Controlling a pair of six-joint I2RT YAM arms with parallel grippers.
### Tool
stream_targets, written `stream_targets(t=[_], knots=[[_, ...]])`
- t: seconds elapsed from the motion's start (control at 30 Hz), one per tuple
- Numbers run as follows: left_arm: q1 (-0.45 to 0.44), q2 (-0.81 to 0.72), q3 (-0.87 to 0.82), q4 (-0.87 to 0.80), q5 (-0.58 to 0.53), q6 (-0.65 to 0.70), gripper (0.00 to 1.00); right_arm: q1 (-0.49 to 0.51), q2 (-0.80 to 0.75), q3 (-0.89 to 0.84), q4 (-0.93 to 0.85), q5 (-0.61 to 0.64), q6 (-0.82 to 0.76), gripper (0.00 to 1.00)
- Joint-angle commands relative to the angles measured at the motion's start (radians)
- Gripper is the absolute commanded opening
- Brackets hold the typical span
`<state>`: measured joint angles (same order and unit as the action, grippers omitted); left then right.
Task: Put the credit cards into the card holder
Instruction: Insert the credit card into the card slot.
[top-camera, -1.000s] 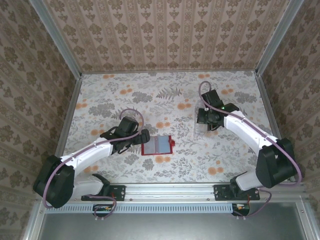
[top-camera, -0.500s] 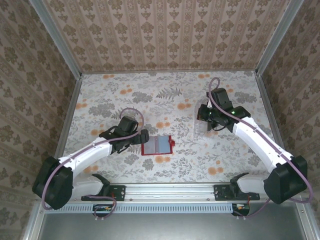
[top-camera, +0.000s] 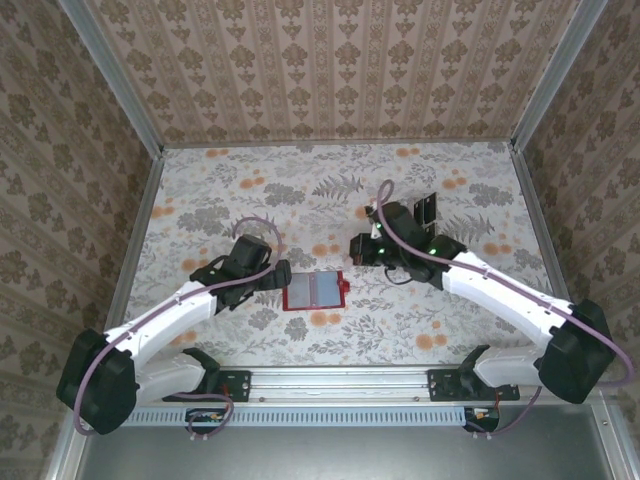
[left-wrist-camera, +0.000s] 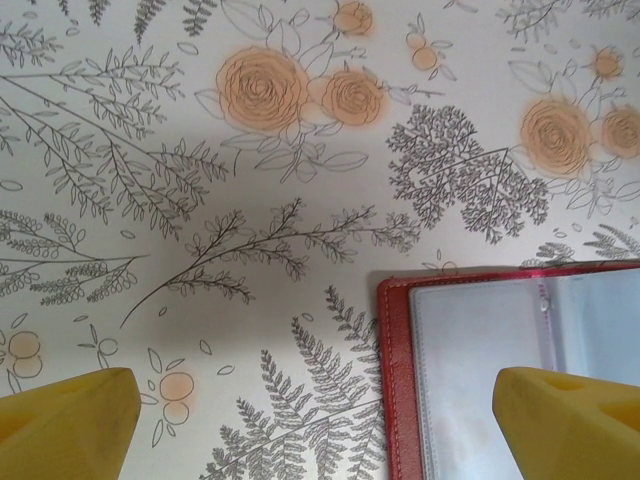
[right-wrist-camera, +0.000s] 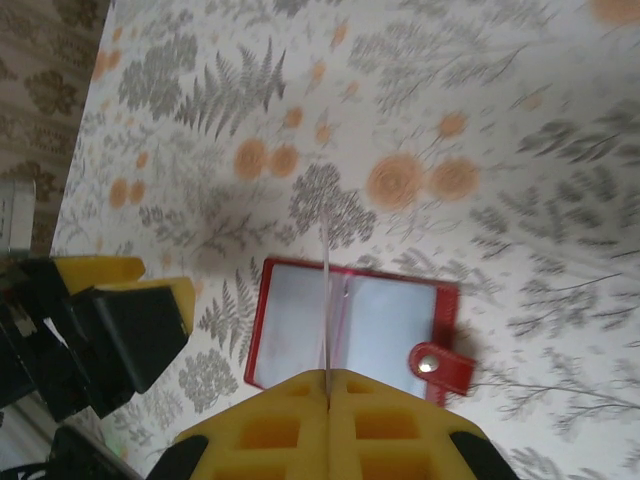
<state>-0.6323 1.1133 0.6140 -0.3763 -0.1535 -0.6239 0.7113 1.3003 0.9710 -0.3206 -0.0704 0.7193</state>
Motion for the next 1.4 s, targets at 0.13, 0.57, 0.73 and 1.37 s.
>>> stream_targets(t=[0.13, 0.57, 0.73, 1.37], knots=[[-0.004, 0.025, -0.023, -0.034, 0.02, -0.019, 1.0, 0.107, 0.12, -0.04, 0.122, 0.09, 0.08, 0.0], [-0.08, 0.108, -0.031, 0.013, -0.001, -0.027, 1.0, 0.189, 0.276, -0.041, 0.201, 0.121, 0.126, 0.0], [-0.1, 0.148, -0.022, 0.022, -0.016, -0.024, 1.0, 0.191, 0.311, -0.059, 0.225, 0.138, 0.136, 0.0], [-0.136, 0.184, -0.001, 0.022, -0.049, 0.012, 1.0, 0.171, 0.331, -0.147, 0.255, 0.199, 0.155, 0.0]])
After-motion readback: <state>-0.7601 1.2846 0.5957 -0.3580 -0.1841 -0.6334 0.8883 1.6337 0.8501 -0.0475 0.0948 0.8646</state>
